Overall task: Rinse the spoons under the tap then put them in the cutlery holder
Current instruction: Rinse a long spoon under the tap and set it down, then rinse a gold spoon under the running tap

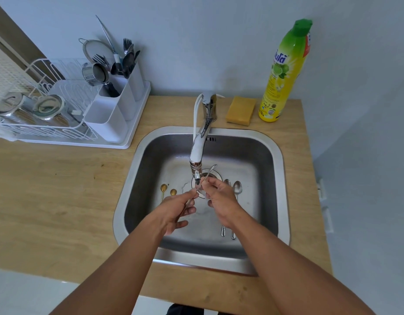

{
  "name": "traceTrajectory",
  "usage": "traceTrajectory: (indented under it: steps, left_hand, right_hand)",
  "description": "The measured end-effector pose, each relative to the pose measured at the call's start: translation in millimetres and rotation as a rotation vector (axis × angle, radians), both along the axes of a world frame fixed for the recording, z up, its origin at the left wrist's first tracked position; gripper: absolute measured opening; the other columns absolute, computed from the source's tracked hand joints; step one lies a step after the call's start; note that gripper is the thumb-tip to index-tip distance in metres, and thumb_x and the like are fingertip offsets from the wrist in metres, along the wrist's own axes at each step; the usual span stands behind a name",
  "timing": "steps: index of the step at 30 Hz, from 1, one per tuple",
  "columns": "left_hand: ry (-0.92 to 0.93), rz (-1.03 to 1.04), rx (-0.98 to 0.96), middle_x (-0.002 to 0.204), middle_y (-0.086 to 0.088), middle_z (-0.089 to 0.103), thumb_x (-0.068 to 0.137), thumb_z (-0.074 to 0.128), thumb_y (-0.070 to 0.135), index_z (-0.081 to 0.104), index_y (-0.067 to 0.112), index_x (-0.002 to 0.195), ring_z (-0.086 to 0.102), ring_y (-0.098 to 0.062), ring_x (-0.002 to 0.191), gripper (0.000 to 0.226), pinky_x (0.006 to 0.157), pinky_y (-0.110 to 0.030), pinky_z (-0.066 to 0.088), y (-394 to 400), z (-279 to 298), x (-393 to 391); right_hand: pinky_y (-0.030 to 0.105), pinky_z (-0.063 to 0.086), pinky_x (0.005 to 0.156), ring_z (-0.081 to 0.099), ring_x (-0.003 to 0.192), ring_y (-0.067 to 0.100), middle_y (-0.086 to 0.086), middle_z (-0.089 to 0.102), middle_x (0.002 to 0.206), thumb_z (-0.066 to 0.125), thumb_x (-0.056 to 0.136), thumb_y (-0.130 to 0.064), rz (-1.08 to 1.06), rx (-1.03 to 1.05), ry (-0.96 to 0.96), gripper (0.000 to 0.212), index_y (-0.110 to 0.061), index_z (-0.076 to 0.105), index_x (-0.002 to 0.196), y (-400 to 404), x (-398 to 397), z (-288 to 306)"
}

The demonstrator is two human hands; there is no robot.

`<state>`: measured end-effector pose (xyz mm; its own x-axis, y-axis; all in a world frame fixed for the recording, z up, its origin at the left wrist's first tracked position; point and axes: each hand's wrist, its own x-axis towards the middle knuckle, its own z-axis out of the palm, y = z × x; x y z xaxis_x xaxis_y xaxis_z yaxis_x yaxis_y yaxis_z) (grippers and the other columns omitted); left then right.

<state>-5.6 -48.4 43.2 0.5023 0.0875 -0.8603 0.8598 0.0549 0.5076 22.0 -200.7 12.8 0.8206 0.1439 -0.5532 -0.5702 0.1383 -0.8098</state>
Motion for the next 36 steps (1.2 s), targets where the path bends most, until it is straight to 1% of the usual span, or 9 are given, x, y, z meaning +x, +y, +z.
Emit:
traceTrajectory:
  steps: [5, 13, 16, 19, 24, 26, 30, 32, 36]
  left_hand:
    - [-0.027, -0.070, 0.068, 0.090, 0.007, 0.071, 0.079, 0.078, 0.066, 0.084, 0.028, 0.092, 0.069, -0.015, 0.092, 0.041, 0.083, -0.042, 0.046, 0.6, 3.2, 2.6]
    - [-0.063, -0.207, 0.016, 0.105, -0.002, 0.076, 0.092, 0.074, 0.048, 0.085, 0.025, 0.098, 0.071, -0.020, 0.105, 0.027, 0.090, -0.039, 0.054, 7.7, -2.7, -19.1]
    - [-0.086, -0.364, 0.140, 0.100, 0.004, 0.081, 0.089, 0.078, 0.045, 0.084, 0.026, 0.099, 0.073, -0.013, 0.100, 0.022, 0.085, -0.032, 0.056, 15.6, -9.5, -27.0]
    - [-0.123, -0.392, 0.287, 0.093, 0.006, 0.080, 0.093, 0.075, 0.040, 0.082, 0.026, 0.092, 0.074, -0.017, 0.093, 0.016, 0.071, -0.027, 0.054, 24.4, -19.1, -23.9]
    - [-0.227, -0.327, 0.616, 0.094, 0.003, 0.074, 0.096, 0.073, 0.030, 0.075, 0.026, 0.090, 0.070, -0.019, 0.093, 0.007, 0.085, -0.036, 0.057, 38.6, -42.0, -8.4]
    - [-0.216, -0.392, 0.773, 0.094, 0.001, 0.074, 0.097, 0.071, 0.033, 0.076, 0.024, 0.091, 0.069, -0.019, 0.087, 0.012, 0.084, -0.039, 0.059, 43.5, -49.7, -5.2]
    - [-0.190, -0.533, 1.019, 0.089, 0.000, 0.073, 0.096, 0.069, 0.034, 0.080, 0.026, 0.094, 0.066, -0.019, 0.075, 0.014, 0.070, -0.035, 0.059, 49.4, -56.7, 1.7]
    - [-0.168, -0.580, 1.057, 0.089, -0.002, 0.074, 0.096, 0.069, 0.033, 0.081, 0.025, 0.094, 0.068, -0.023, 0.075, 0.015, 0.073, -0.037, 0.062, 51.8, -60.4, 4.1]
    - [-0.118, -0.596, 1.031, 0.088, -0.004, 0.074, 0.092, 0.073, 0.040, 0.081, 0.022, 0.093, 0.069, -0.026, 0.078, 0.020, 0.074, -0.037, 0.060, 55.1, -69.2, 3.1]
  right_hand:
    - [0.028, 0.041, 0.069, 0.052, 0.082, 0.009, -0.015, 0.071, 0.085, 0.068, 0.100, -0.030, 0.002, 0.070, 0.060, 0.011, -0.024, 0.077, 0.104, 4.1, -9.4, -8.3]
    - [0.025, 0.042, 0.064, 0.057, 0.068, 0.002, -0.009, 0.077, 0.088, 0.070, 0.099, -0.025, 0.020, -0.059, 0.027, 0.013, -0.017, 0.079, 0.093, -27.1, 6.8, -8.3]
    - [0.024, 0.047, 0.073, 0.066, 0.069, -0.005, -0.012, 0.079, 0.085, 0.073, 0.097, -0.023, 0.017, -0.225, -0.034, 0.013, -0.019, 0.078, 0.086, -45.9, 16.2, -10.0]
    - [0.028, 0.054, 0.083, 0.072, 0.085, 0.010, -0.005, 0.079, 0.090, 0.074, 0.094, -0.019, 0.038, -0.472, -0.082, 0.015, -0.021, 0.077, 0.080, -58.3, 22.2, -16.6]
    - [0.027, 0.046, 0.063, 0.067, 0.077, 0.026, 0.010, 0.074, 0.083, 0.062, 0.096, -0.013, 0.057, -0.804, -0.008, 0.027, -0.011, 0.072, 0.072, -68.1, 19.3, -30.5]
    - [0.025, 0.042, 0.057, 0.065, 0.076, 0.027, 0.014, 0.072, 0.084, 0.059, 0.097, -0.008, 0.032, -0.843, 0.037, 0.029, -0.010, 0.069, 0.069, -69.5, 14.6, -34.5]
    - [0.026, 0.045, 0.068, 0.068, 0.086, 0.029, 0.018, 0.071, 0.090, 0.053, 0.096, -0.002, -0.003, -0.863, 0.120, 0.028, -0.009, 0.069, 0.074, -70.9, 8.4, -42.0]
    - [0.026, 0.046, 0.070, 0.068, 0.088, 0.027, 0.015, 0.069, 0.090, 0.053, 0.097, 0.000, -0.025, -0.873, 0.159, 0.029, -0.010, 0.067, 0.073, -69.7, 6.7, -45.4]
    - [0.031, 0.054, 0.079, 0.072, 0.105, 0.036, 0.023, 0.073, 0.109, 0.056, 0.098, -0.001, -0.056, -0.895, 0.224, 0.021, 0.002, 0.076, 0.104, -66.3, 5.3, -54.3]
